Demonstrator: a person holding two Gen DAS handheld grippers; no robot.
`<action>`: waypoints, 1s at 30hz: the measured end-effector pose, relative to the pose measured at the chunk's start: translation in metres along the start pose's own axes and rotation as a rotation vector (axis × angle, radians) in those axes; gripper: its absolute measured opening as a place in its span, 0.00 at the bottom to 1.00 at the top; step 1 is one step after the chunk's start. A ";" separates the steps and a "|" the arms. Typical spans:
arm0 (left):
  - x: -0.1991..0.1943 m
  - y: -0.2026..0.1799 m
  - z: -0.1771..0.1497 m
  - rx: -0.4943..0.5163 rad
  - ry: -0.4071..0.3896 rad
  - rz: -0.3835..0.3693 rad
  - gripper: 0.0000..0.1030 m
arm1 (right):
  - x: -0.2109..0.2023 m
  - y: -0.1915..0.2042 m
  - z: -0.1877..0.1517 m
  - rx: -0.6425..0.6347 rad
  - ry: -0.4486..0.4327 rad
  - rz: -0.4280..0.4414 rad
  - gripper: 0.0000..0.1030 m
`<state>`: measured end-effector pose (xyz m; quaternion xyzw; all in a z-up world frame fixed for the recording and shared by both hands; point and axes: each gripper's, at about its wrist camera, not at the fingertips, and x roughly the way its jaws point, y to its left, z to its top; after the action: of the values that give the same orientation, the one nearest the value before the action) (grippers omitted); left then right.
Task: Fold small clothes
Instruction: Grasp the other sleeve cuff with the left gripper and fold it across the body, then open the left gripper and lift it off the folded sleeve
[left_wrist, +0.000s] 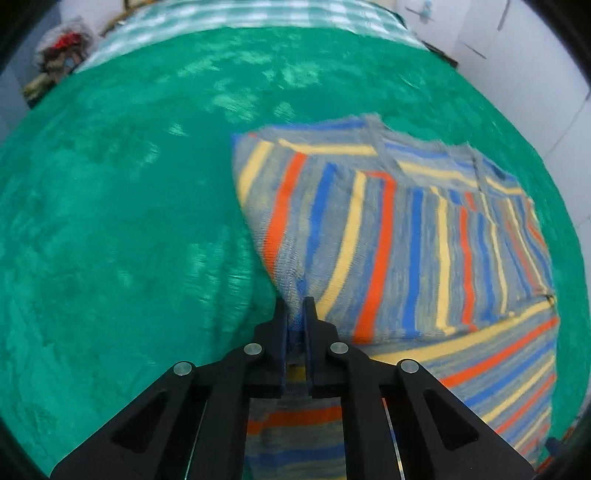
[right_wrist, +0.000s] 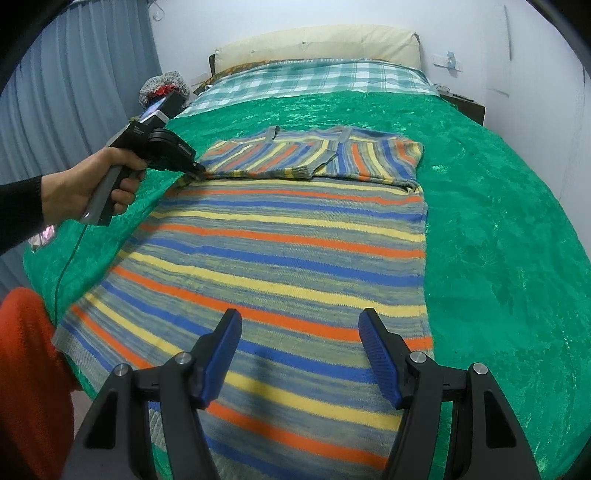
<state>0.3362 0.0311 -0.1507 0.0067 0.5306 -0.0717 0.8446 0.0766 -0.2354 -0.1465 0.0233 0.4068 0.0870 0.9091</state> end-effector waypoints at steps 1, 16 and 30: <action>0.001 0.005 -0.002 -0.017 -0.002 0.041 0.04 | 0.000 0.000 0.001 -0.002 -0.003 -0.002 0.64; 0.013 0.040 0.042 -0.156 0.020 -0.071 0.58 | 0.009 -0.005 -0.002 0.014 0.024 -0.003 0.64; 0.007 0.024 0.032 -0.079 -0.056 0.159 0.70 | 0.018 -0.006 -0.001 -0.001 0.044 -0.010 0.64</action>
<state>0.3713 0.0512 -0.1446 0.0136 0.5068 0.0164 0.8618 0.0885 -0.2381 -0.1617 0.0191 0.4266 0.0833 0.9004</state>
